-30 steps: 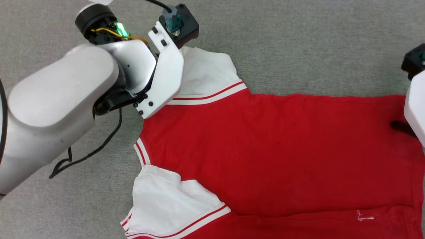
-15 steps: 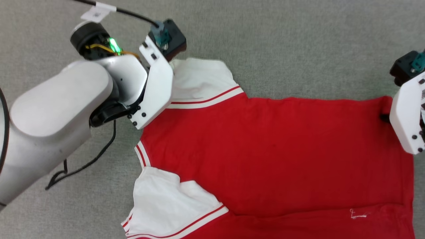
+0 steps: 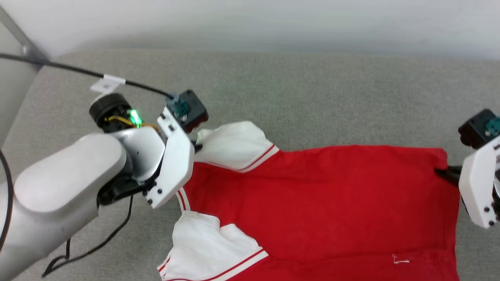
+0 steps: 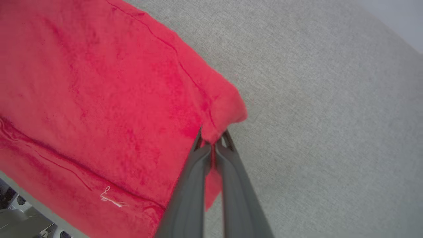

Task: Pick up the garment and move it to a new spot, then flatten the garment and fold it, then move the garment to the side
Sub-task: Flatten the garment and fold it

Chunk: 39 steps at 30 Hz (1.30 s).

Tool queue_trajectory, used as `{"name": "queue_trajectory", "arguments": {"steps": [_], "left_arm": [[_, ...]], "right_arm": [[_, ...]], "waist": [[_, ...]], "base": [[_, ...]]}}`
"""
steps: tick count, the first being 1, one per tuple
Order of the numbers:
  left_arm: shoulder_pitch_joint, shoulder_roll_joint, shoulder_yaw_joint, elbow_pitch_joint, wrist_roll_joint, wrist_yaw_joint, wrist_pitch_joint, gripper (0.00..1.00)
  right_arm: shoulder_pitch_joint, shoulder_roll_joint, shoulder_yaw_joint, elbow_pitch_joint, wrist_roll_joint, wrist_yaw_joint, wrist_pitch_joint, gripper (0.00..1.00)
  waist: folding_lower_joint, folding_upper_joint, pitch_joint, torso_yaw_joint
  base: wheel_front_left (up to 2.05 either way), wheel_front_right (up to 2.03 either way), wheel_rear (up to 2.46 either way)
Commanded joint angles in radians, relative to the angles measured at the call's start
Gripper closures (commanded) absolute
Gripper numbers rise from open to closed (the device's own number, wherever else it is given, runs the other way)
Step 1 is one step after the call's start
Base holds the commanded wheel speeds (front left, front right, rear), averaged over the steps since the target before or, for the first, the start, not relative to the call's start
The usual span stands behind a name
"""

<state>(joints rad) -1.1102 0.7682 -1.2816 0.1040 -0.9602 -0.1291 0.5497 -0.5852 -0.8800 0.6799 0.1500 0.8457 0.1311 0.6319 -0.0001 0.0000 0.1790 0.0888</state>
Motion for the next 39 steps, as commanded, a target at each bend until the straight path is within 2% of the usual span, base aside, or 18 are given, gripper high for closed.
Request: {"name": "queue_trajectory", "arguments": {"steps": [1,8,12,20,27,28,29,30,31,34,39], "left_arm": [[0.022,0.006,0.0,-0.006,-0.002,0.004,-0.007,1.0],[0.177,0.079,0.001,-0.109,0.017,0.032,0.019,1.0],[0.288,0.099,0.0,-0.156,0.019,0.052,0.019,1.0],[0.488,0.073,0.001,-0.142,0.022,0.075,-0.042,1.0],[0.54,0.041,0.001,-0.051,0.04,0.073,-0.101,1.0],[0.539,0.038,0.003,-0.041,0.048,0.077,-0.112,0.64],[0.534,0.036,0.007,-0.036,0.063,0.079,-0.13,0.0],[0.532,0.034,0.013,-0.032,0.069,0.086,-0.149,0.0],[0.534,0.035,0.021,-0.032,0.074,0.091,-0.17,0.0],[0.54,0.053,0.05,-0.059,0.101,0.122,-0.255,0.0],[0.576,0.078,0.113,-0.115,0.16,0.239,-0.431,0.0]], "right_arm": [[0.018,-0.005,-0.004,-0.005,0.007,-0.001,-0.007,1.0],[0.175,-0.044,-0.038,-0.036,0.026,-0.001,-0.062,1.0],[0.272,-0.055,-0.063,-0.047,0.042,-0.001,-0.081,1.0],[0.43,-0.039,-0.081,-0.038,0.041,-0.001,-0.107,1.0],[0.463,0.005,-0.08,0.012,0.002,-0.001,-0.148,1.0],[0.46,0.012,-0.084,0.018,-0.005,-0.001,-0.161,1.0],[0.455,0.02,-0.09,0.02,-0.009,-0.001,-0.18,0.76],[0.451,0.025,-0.103,0.024,-0.016,-0.001,-0.203,0.46],[0.45,0.025,-0.11,0.022,-0.026,-0.001,-0.22,0.0],[0.458,0.016,-0.137,-0.012,-0.047,-0.001,-0.272,0.0],[0.504,-0.001,-0.233,-0.091,-0.05,-0.001,-0.336,0.0]], "waist": [[0.0001,0.0,-0.04,0.013],[0.0001,0.0,-0.105,0.032],[0.0001,0.0,-0.122,0.041],[0.0001,0.0,-0.108,0.036],[0.0001,0.0,-0.077,0.026],[0.0001,0.0,-0.077,0.025],[0.0001,0.0,-0.078,0.024],[0.0001,0.0,-0.082,0.024],[0.0001,0.0,-0.088,0.024],[0.0001,0.0,-0.11,0.019],[0.0001,0.0,-0.143,0.013]], "base": [[0.0,0.0,0.0],[0.0,0.0,0.0],[0.0,0.0,0.0],[0.0,0.0,0.0],[0.0,0.0,0.0],[0.0,0.0,0.0],[0.0,0.0,0.0],[0.0,0.0,0.0],[0.0,0.0,0.0],[0.0,0.0,0.0],[0.0,0.0,0.0]]}}
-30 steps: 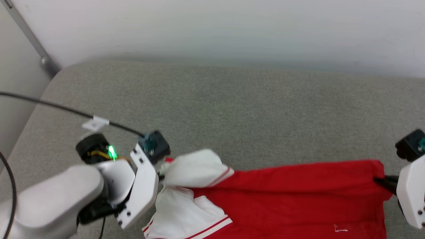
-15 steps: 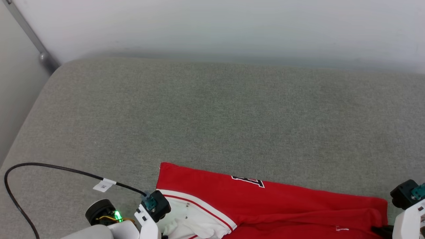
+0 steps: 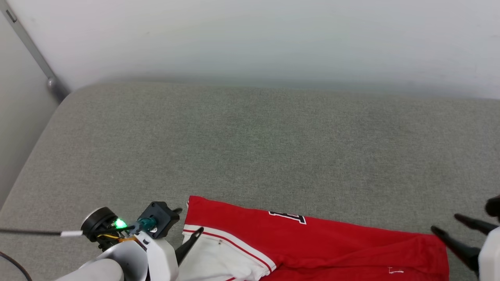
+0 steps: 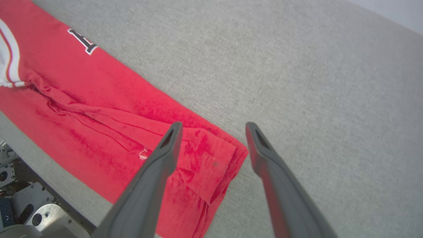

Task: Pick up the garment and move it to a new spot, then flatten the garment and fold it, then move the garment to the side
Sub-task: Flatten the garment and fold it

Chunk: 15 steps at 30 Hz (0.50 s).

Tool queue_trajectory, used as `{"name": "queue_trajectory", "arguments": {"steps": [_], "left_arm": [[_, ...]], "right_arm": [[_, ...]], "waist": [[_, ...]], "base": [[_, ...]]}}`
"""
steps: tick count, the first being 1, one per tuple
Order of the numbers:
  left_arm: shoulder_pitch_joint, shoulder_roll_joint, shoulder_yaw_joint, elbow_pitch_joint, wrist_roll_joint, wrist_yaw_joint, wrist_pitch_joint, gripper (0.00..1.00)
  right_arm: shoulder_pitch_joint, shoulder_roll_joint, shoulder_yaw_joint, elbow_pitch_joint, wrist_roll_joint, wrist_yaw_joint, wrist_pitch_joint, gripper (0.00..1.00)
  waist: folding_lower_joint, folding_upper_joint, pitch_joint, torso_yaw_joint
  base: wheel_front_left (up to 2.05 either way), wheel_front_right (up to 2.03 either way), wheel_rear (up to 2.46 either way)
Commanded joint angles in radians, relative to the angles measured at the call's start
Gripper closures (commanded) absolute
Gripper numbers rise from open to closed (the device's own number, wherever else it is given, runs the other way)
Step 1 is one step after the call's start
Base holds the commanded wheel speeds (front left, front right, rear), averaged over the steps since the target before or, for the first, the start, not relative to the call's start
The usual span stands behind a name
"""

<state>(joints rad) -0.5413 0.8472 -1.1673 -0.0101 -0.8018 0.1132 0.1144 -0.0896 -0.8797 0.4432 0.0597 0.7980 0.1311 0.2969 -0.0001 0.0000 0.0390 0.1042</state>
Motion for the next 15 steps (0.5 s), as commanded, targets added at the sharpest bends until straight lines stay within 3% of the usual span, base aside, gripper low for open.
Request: {"name": "queue_trajectory", "arguments": {"steps": [1,9,15], "left_arm": [[0.011,-0.001,0.011,-0.009,0.016,0.024,-0.032,0.0],[0.079,-0.06,0.097,0.005,0.115,0.255,-0.3,0.0],[0.138,-0.115,0.185,0.026,0.151,0.393,-0.374,0.0]], "right_arm": [[0.021,-0.002,-0.029,-0.011,0.0,-0.001,-0.012,0.0],[0.15,0.069,-0.306,0.016,0.014,-0.001,-0.036,0.0],[0.229,0.165,-0.393,0.081,0.071,-0.001,0.017,0.0]], "waist": [[0.0001,0.0,-0.005,-0.002],[0.0001,0.0,0.017,0.0],[0.0001,0.0,0.045,0.012]], "base": [[0.0,0.0,0.0],[0.0,0.0,0.0],[0.0,0.0,0.0]]}}
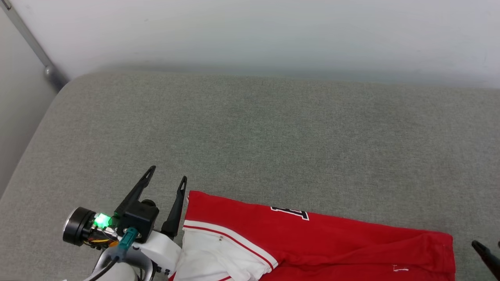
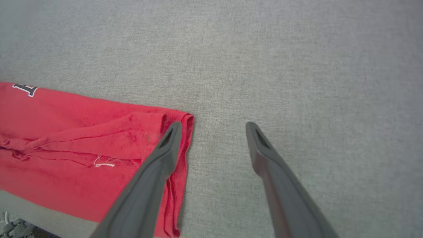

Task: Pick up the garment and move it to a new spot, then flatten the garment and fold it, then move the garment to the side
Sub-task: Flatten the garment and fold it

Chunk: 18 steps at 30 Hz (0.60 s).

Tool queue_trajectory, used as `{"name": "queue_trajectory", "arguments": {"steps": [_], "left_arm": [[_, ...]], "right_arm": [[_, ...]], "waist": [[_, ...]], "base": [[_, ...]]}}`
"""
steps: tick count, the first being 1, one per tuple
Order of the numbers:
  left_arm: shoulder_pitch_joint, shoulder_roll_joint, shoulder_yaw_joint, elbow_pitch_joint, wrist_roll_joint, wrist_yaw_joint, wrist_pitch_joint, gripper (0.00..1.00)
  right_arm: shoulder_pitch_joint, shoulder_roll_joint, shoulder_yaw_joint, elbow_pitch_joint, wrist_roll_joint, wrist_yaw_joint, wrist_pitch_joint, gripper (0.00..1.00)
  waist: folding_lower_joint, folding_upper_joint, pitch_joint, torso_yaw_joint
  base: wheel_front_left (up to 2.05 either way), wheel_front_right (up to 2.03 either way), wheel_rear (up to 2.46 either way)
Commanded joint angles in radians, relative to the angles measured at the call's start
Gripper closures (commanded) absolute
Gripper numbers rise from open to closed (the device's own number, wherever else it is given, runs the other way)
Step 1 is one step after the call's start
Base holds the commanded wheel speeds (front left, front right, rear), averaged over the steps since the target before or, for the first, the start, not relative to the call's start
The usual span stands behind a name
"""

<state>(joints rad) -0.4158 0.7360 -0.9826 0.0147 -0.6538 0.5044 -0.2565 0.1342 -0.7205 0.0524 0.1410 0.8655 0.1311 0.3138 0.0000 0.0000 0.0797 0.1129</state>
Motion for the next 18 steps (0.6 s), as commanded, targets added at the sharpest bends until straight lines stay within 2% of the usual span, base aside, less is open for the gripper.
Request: {"name": "queue_trajectory", "arguments": {"steps": [1,4,7,11,18], "left_arm": [[0.023,-0.011,0.016,0.002,0.015,0.02,-0.006,0.0],[0.056,-0.043,0.078,-0.012,0.063,0.062,-0.01,0.0],[0.112,-0.075,0.138,-0.033,0.113,0.077,-0.009,0.0],[0.18,-0.124,0.219,-0.045,0.175,0.078,-0.009,0.0],[0.287,-0.207,0.362,-0.042,0.276,0.054,-0.008,0.0]], "right_arm": [[0.011,0.019,-0.007,0.007,0.011,-0.001,0.008,0.0],[0.019,0.063,-0.006,0.017,0.038,-0.001,0.038,0.0],[0.019,0.096,0.012,0.027,0.058,-0.001,0.075,0.0],[0.011,0.129,0.05,0.053,0.071,-0.001,0.127,0.0],[0.03,0.166,0.163,0.078,0.108,-0.001,0.225,0.0]], "waist": [[0.0,0.0,0.008,0.006],[0.0,0.0,0.019,0.012],[0.0,0.0,0.028,0.019],[0.0,0.0,0.037,0.029],[0.0,0.0,0.041,0.046]], "base": [[0.0,0.0,0.0],[0.0,0.0,0.0],[0.0,0.0,0.0],[0.0,0.0,0.0],[0.0,0.0,0.0]]}}
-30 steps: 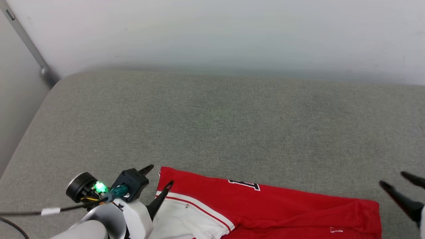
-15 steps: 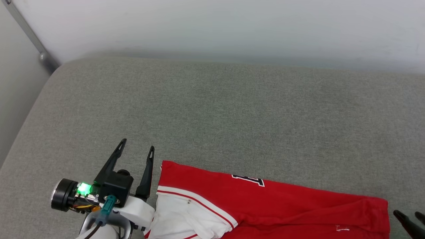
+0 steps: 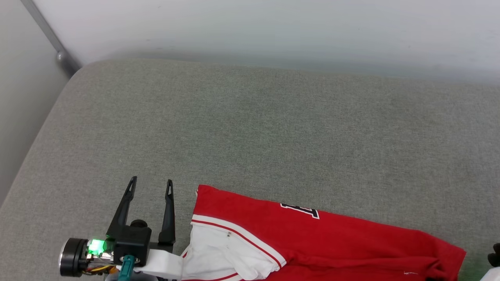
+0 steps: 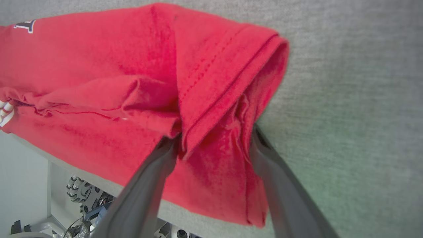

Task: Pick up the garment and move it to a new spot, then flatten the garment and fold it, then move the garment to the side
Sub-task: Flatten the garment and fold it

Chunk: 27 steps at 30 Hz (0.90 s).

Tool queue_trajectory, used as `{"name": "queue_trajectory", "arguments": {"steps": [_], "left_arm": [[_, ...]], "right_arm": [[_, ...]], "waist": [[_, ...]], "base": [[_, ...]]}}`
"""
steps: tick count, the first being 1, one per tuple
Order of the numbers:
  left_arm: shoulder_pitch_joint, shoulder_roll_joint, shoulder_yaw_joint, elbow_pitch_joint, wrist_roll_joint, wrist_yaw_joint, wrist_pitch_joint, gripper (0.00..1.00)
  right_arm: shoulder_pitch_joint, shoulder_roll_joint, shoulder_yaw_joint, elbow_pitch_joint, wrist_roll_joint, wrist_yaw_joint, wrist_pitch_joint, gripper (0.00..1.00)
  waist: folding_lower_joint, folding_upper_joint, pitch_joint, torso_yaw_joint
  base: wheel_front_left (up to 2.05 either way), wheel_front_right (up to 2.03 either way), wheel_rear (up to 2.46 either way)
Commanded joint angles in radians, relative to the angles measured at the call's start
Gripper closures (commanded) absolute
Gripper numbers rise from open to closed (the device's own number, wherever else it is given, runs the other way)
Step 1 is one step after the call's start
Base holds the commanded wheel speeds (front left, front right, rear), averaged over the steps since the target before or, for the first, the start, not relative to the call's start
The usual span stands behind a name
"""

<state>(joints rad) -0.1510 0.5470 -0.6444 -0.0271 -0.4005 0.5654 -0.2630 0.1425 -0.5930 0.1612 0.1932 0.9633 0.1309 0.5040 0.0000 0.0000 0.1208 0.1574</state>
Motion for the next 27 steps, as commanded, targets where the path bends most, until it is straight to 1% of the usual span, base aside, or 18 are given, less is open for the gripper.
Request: {"name": "queue_trajectory", "arguments": {"steps": [1,2,6,8,9,10,11,17,22,27], "left_arm": [[0.035,-0.029,0.042,0.0,0.041,-0.01,-0.002,0.0],[0.035,-0.029,0.042,0.0,0.041,-0.01,-0.002,0.0],[0.084,-0.084,0.114,0.002,0.097,-0.028,-0.002,0.0],[0.107,-0.108,0.142,0.008,0.121,-0.045,-0.002,0.0],[0.116,-0.119,0.155,0.01,0.134,-0.055,-0.002,0.0],[0.125,-0.129,0.167,0.012,0.145,-0.063,-0.002,0.0],[0.133,-0.141,0.181,0.013,0.156,-0.07,-0.002,0.0],[0.183,-0.198,0.246,0.008,0.219,-0.116,-0.002,0.0],[0.217,-0.233,0.272,0.008,0.263,-0.162,-0.002,0.0],[0.242,-0.26,0.298,0.016,0.293,-0.193,-0.002,0.0]], "right_arm": [[0.02,0.042,0.065,0.031,0.01,0.0,0.038,0.0],[0.02,0.042,0.065,0.031,0.01,0.0,0.038,0.0],[0.01,0.048,0.094,0.048,0.008,0.0,0.039,0.0],[0.004,0.047,0.103,0.051,0.014,0.0,0.039,0.0],[0.0,0.045,0.108,0.051,0.019,0.001,0.042,0.38],[-0.004,0.04,0.111,0.05,0.023,0.001,0.043,0.93],[-0.006,0.036,0.112,0.048,0.027,0.001,0.042,1.0],[-0.035,-0.009,0.069,0.042,0.05,-0.001,0.011,1.0],[-0.056,-0.046,0.02,0.049,0.07,-0.001,-0.009,1.0],[-0.039,-0.1,-0.031,0.068,0.079,-0.001,-0.019,1.0]], "waist": [[0.0,0.0,0.0,0.002],[0.0,0.0,0.0,0.002],[0.0,0.0,-0.006,0.003],[0.0,0.0,-0.012,0.004],[0.0,0.0,-0.015,0.004],[0.0,0.0,-0.018,0.003],[0.0,0.0,-0.022,0.002],[0.0,0.0,-0.047,-0.009],[0.0,0.0,-0.07,-0.023],[0.0,0.0,-0.087,-0.042]], "base": [[0.0,0.0,0.0],[0.0,0.0,0.0],[0.0,0.0,0.0],[0.0,0.0,0.0],[0.0,0.0,0.0],[0.0,0.0,0.0],[0.0,0.0,0.0],[0.0,0.0,0.0],[0.0,0.0,0.0],[0.0,0.0,0.0]]}}
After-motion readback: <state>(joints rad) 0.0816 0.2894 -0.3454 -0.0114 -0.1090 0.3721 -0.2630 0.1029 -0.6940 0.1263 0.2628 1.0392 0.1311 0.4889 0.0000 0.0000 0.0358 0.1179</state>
